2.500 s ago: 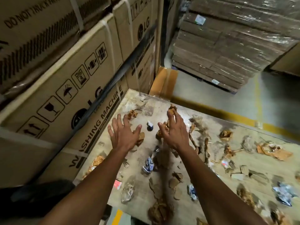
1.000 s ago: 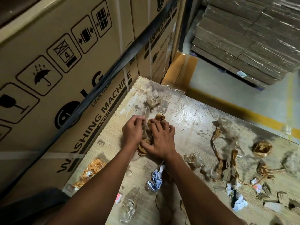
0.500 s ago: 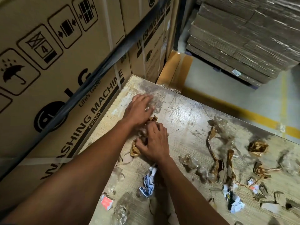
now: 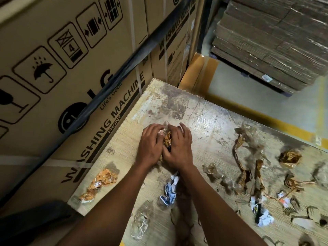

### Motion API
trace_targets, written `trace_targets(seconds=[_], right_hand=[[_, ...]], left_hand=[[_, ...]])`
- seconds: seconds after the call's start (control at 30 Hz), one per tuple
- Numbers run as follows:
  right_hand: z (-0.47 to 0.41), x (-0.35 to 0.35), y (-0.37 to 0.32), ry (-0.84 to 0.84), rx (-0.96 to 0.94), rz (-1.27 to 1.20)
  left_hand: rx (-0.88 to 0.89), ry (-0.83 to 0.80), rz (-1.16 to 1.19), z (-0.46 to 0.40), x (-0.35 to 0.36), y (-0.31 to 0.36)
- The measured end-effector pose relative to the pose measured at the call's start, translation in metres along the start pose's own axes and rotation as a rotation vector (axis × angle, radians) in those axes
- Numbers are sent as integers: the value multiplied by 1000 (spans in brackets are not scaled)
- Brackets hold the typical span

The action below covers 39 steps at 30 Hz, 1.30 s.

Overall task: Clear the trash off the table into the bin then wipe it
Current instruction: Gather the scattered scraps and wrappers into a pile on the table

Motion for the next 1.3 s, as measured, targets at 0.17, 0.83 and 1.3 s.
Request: trace_targets(seconds=[0.17,0.83,1.3], right_hand=[[2,-4,0,-1,36,-276],[30,-64,23,253,567,-806],[152,-209,114,577,655,-476]], left_hand=[[-18,69,-44,8,9,0],[-135,119,547,28,43,63],[106,-124,402,111,170,188]])
Point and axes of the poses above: each hand's wrist, its own z-axis away from the middle knuckle, its own x-axis out of the palm, y = z × x, the point moved 8 cm from there along -z, towards the middle knuckle, and after that the axes turned 14 degrees about z, right-handed, at the moved point
